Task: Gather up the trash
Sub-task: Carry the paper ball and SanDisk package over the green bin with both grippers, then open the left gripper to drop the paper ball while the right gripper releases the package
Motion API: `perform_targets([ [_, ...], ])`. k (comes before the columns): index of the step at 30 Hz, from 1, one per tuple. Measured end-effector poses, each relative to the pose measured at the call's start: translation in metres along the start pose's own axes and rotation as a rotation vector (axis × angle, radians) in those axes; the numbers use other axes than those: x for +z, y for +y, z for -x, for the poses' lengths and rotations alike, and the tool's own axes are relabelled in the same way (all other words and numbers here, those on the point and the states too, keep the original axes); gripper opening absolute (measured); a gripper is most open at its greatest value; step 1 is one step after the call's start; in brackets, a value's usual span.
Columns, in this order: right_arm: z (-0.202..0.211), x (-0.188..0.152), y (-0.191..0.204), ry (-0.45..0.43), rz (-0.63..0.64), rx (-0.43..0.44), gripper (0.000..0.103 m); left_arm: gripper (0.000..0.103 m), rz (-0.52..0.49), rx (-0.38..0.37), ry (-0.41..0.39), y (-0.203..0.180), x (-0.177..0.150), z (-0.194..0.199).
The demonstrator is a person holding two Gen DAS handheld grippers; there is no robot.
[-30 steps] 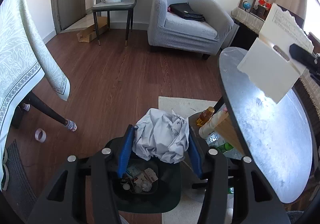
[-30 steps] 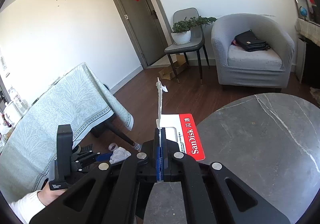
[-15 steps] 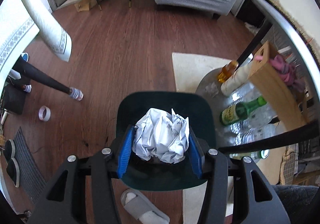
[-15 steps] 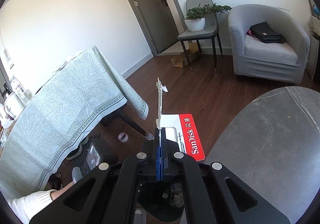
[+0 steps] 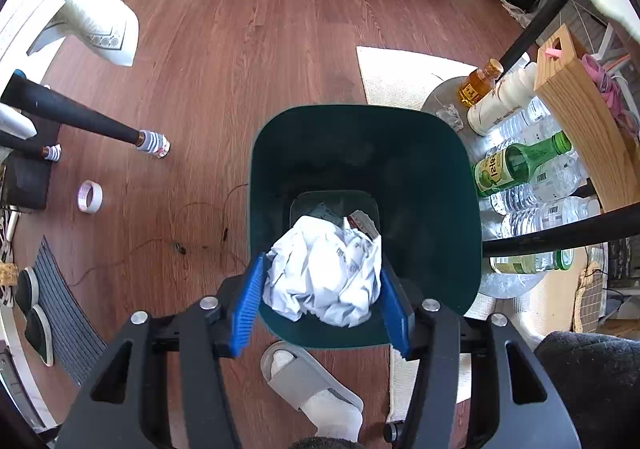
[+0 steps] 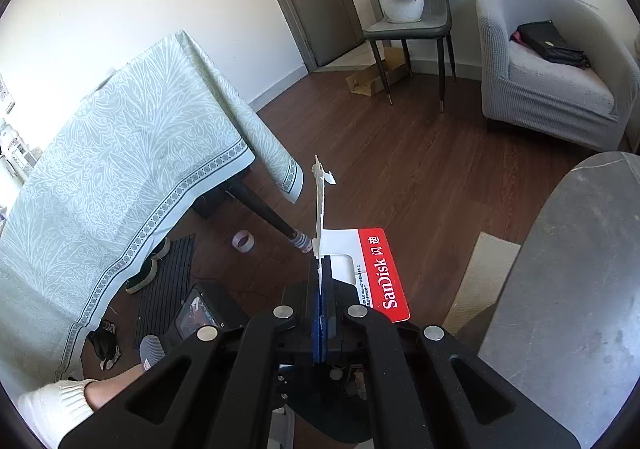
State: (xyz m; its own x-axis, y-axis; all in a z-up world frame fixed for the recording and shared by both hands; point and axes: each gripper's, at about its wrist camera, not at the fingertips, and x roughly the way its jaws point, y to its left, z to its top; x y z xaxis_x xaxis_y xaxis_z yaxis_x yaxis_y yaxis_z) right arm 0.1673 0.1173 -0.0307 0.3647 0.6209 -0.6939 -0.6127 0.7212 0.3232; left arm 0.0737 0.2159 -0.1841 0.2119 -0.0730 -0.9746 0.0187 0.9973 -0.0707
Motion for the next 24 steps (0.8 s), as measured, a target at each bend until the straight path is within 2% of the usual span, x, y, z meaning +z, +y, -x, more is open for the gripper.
perform_targets([
  [12,-0.054,-0.017,0.015,0.126,0.028,-0.039,0.0,0.057,0.042,-0.022,-0.063,0.015,-0.001,0.03],
  [21,-0.099,-0.037,0.02,0.24,0.063,-0.081,0.0,0.054,0.065,-0.022,-0.164,0.023,0.001,0.069],
  [24,-0.11,-0.044,0.021,0.263,0.073,-0.093,0.0,0.05,0.076,-0.015,-0.211,0.024,0.001,0.086],
])
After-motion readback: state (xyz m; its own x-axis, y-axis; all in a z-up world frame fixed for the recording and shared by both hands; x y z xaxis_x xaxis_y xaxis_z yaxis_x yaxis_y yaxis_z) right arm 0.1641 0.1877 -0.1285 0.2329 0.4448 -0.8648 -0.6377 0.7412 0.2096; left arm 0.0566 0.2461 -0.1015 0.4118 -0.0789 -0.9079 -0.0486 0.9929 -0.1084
